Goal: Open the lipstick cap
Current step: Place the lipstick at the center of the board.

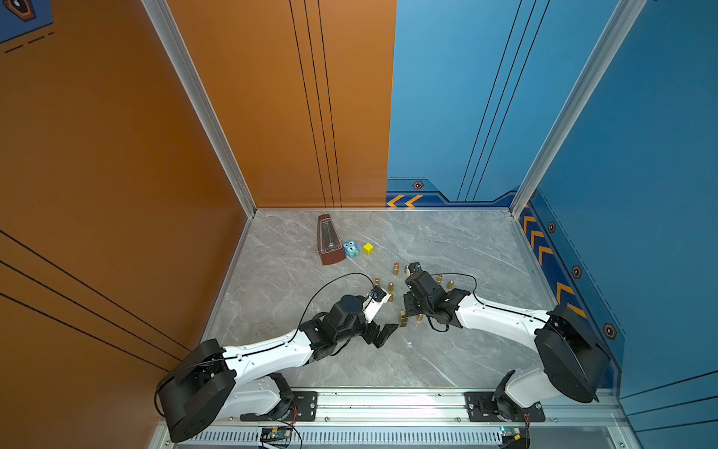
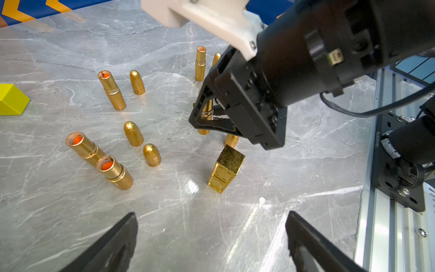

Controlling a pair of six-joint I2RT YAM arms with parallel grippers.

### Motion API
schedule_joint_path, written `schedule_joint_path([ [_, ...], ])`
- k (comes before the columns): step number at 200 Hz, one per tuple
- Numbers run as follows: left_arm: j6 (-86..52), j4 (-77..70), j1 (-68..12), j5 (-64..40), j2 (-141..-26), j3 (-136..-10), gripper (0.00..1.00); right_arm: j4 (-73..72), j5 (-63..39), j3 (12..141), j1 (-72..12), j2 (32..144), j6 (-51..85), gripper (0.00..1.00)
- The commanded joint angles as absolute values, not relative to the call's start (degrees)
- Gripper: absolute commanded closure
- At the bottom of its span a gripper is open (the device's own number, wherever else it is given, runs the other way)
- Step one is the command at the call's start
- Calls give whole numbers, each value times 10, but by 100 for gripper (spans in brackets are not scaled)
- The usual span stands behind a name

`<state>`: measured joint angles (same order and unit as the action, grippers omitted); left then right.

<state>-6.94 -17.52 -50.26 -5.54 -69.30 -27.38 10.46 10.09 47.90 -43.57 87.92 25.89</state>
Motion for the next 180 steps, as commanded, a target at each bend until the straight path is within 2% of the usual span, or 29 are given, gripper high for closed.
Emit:
schedule_joint_path([
  [1, -69, -169, -497, -42, -692, -272, 1, 76, 98, 476, -428, 894, 245, 83],
  [180, -62, -168, -488, -45, -690, -277, 1, 62, 91, 477, -416, 953, 213, 82],
])
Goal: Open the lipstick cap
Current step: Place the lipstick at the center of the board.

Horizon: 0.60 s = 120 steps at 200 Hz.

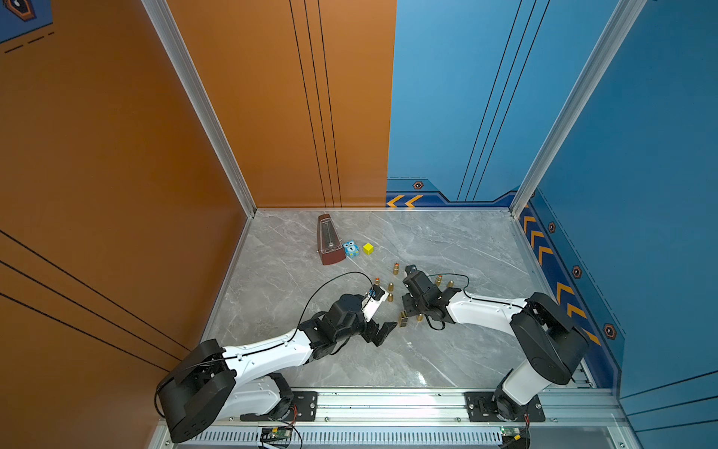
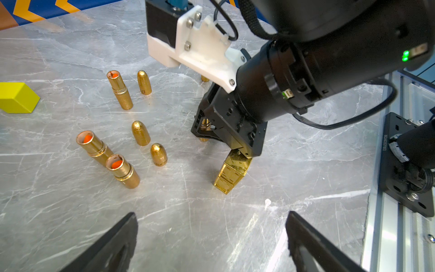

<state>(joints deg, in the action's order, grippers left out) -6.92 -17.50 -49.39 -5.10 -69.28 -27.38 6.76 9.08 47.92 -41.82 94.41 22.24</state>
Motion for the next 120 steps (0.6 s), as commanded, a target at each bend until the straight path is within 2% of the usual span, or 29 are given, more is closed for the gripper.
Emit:
schedule_joint_path([
  [1, -62, -168, -488, -45, -690, -277, 1, 62, 91, 477, -416, 952, 213, 82],
  [120, -63, -168, -486, -53, -687, -278, 1, 83, 80, 493, -417, 932, 214, 65],
])
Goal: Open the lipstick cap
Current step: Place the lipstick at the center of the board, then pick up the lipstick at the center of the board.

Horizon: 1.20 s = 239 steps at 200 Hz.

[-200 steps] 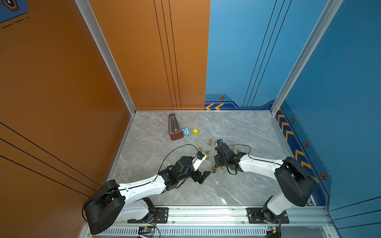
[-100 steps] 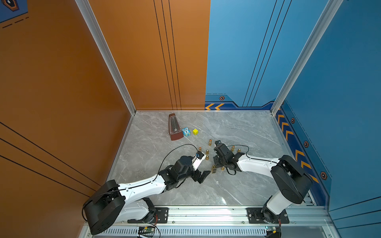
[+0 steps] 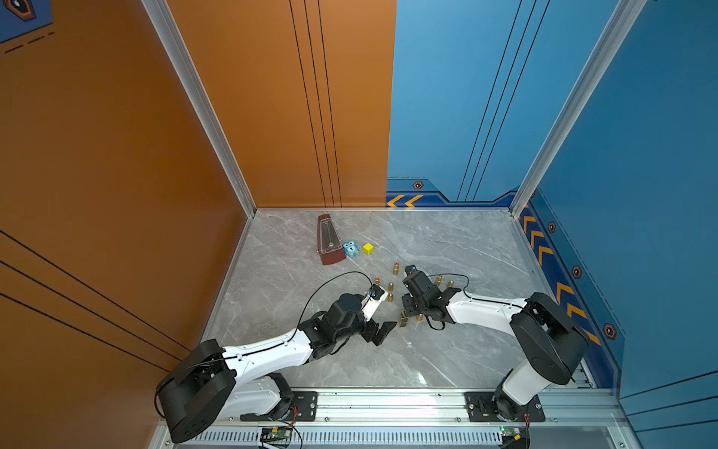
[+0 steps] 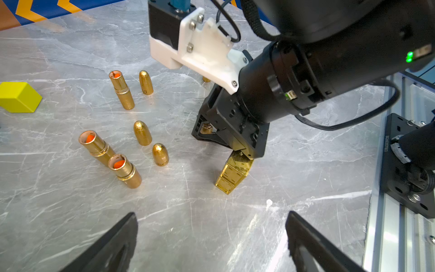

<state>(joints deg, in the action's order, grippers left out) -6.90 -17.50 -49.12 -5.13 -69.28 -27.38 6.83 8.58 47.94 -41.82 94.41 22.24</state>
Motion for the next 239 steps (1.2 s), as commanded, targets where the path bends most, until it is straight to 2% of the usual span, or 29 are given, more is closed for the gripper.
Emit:
schedule_joint_path([
  [1, -63, -168, -486, -53, -687, -278, 1, 83, 81, 494, -417, 931, 215, 65],
  [55, -60, -167, -486, -53, -674, -268, 1, 136, 81, 498, -417, 867, 233, 52],
  [103, -62, -143, -487, -36, -643, -254, 1, 249, 100, 525, -437, 798, 283, 36],
  [136, -66, -119, -494, -20, -624, -249, 1, 345, 90, 573, -463, 779, 330, 30],
  [166, -69, -104, -513, -1, -617, -248, 1, 413, 91, 616, -496, 804, 364, 28],
  [239, -72, -64, -557, 69, -597, -250, 1, 418, 93, 652, -548, 897, 421, 26],
])
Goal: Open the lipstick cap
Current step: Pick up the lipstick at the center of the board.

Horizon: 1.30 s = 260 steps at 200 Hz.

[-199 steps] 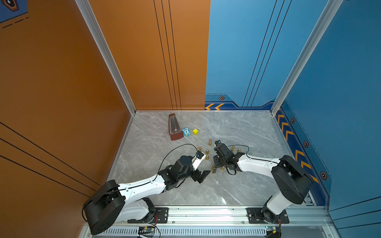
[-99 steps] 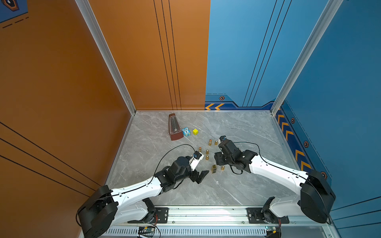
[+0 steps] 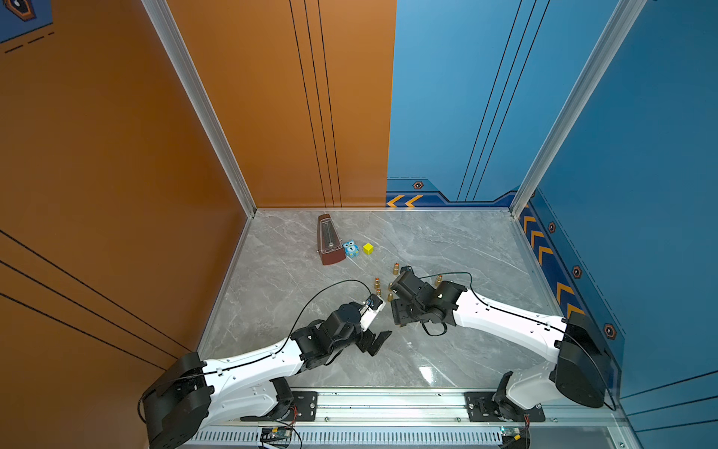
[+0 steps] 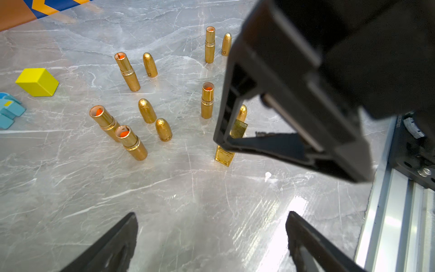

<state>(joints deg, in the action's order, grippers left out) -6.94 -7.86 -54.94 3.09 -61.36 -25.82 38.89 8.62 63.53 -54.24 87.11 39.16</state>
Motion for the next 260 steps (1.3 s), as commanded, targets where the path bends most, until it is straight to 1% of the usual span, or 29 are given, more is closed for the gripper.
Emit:
schedule_joint_path([
  [1, -73, -64, -557, 69, -597, -250, 1, 418, 93, 652, -547, 900, 422, 26],
  [50, -73, -63, -560, 82, -579, -243, 1, 417, 109, 662, -545, 947, 421, 36],
  [104, -74, -64, -560, 83, -564, -233, 1, 410, 133, 672, -540, 985, 414, 51],
  [118, -77, -65, -561, 81, -556, -231, 1, 407, 136, 672, -540, 987, 413, 53],
  [154, -73, -64, -559, 89, -548, -226, 1, 407, 136, 673, -538, 1001, 405, 65],
  [165, -73, -64, -559, 89, -548, -226, 1, 406, 131, 674, -537, 1003, 405, 68],
  [191, -71, -65, -559, 92, -548, -223, 1, 406, 124, 674, -540, 1005, 400, 71],
  [205, -72, -65, -559, 94, -548, -222, 1, 406, 122, 671, -541, 1005, 400, 77],
  [260, -64, -65, -557, 96, -545, -222, 1, 406, 92, 669, -538, 970, 398, 79],
])
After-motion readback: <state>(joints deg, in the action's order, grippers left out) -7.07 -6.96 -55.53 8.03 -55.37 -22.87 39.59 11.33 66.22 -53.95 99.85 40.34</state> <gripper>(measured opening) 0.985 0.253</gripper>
